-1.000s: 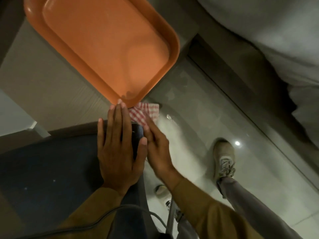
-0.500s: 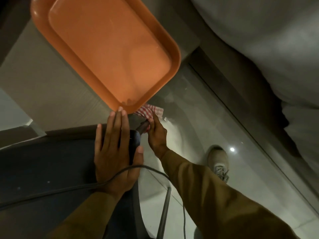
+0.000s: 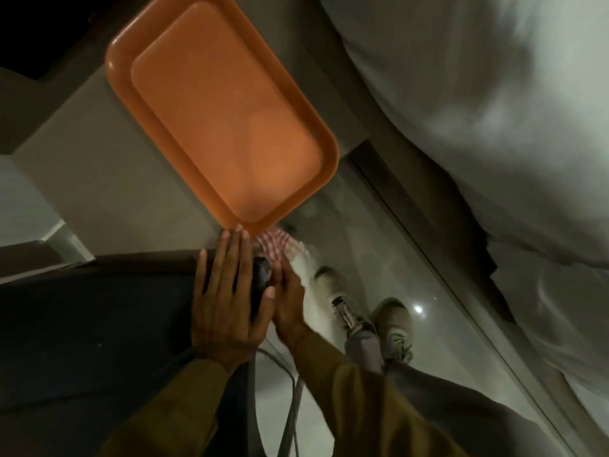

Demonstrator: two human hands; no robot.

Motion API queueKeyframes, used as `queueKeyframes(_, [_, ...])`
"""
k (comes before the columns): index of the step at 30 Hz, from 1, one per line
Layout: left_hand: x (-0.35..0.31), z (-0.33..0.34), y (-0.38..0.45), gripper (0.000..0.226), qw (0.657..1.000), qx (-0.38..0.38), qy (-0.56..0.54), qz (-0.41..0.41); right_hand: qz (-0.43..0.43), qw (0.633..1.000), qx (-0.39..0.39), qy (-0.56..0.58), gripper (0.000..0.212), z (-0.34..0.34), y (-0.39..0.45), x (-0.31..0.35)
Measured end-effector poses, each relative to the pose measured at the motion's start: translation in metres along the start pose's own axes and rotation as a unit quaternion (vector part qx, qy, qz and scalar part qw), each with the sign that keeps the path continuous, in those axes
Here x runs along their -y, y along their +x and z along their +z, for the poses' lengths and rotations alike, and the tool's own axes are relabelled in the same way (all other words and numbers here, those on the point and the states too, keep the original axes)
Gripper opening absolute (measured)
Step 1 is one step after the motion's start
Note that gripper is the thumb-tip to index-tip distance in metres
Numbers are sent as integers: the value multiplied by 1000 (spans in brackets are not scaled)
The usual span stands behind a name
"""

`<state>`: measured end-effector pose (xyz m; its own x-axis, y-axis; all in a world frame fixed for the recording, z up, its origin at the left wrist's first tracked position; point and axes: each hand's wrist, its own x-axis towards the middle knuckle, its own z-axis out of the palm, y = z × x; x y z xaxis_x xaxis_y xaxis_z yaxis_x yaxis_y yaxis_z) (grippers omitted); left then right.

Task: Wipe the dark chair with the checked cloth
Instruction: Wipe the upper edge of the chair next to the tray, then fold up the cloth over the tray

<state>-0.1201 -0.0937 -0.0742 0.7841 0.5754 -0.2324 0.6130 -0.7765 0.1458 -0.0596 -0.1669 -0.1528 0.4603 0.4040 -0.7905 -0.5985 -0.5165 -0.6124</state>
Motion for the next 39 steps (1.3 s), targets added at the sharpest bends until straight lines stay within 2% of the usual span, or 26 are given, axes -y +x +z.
queueKeyframes(4, [3, 8, -2, 76, 1000, -21, 17, 2, 88, 994, -27, -63, 40, 0, 62, -15])
queueKeyframes(8, [7, 14, -3, 74, 999, -46, 20, 16, 78, 993, -36, -75, 37, 2, 68, -12])
queueKeyframes(10, [7, 16, -4, 75, 999, -48, 8, 18, 31, 997, -12, -74, 32, -6, 50, -6])
queueKeyframes(12, [6, 15, -4, 76, 999, -46, -5, 14, -16, 996, 47, -77, 30, -20, 32, 5])
queueKeyframes(15, [0, 9, 0, 76, 999, -37, -24, 1, -15, 991, 117, -67, 31, -47, 22, 31])
queueKeyframes(18, [-13, -5, 8, 80, 988, -2, -118, -103, 9, 993, 114, -23, 32, -69, 15, 65])
queueKeyframes(20, [-26, -17, 19, 82, 947, 6, -238, -216, 21, 993, 113, 0, 34, -82, 12, 86])
queueKeyframes(22, [-37, -29, 31, 83, 880, -22, -357, -313, 39, 990, 135, 12, 37, -90, 4, 107])
queueKeyframes(24, [-46, -41, 40, 76, 804, -47, -471, -360, 59, 984, 166, 22, 42, -97, -9, 130])
queueKeyframes(26, [-55, -47, 42, 69, 740, -43, -560, -371, 83, 975, 201, 48, 43, -105, -24, 150])
queueKeyframes(28, [-63, -53, 41, 72, 678, -27, -629, -380, 93, 967, 223, 79, 43, -111, -37, 171])
queueKeyframes(29, [-66, -56, 41, 75, 642, -29, -662, -386, 96, 962, 237, 98, 50, -112, -43, 181])
queueKeyframes(31, [-67, -61, 42, 78, 553, -30, -737, -387, 93, 951, 273, 114, 66, -112, -50, 198])
queueKeyframes(32, [-65, -64, 42, 78, 506, -17, -775, -379, 88, 949, 282, 109, 67, -109, -51, 205])
queueKeyframes(34, [-59, -73, 40, 84, 433, 22, -828, -356, 57, 955, 281, 69, 52, -104, -51, 215])
queueKeyframes(36, [-50, -73, 37, 93, 401, 51, -853, -331, 22, 962, 270, 36, 38, -104, -44, 219])
queueKeyframes(39, [-43, -73, 36, 78, 412, 59, -849, -325, -19, 961, 276, -10, 34, -107, -30, 226])
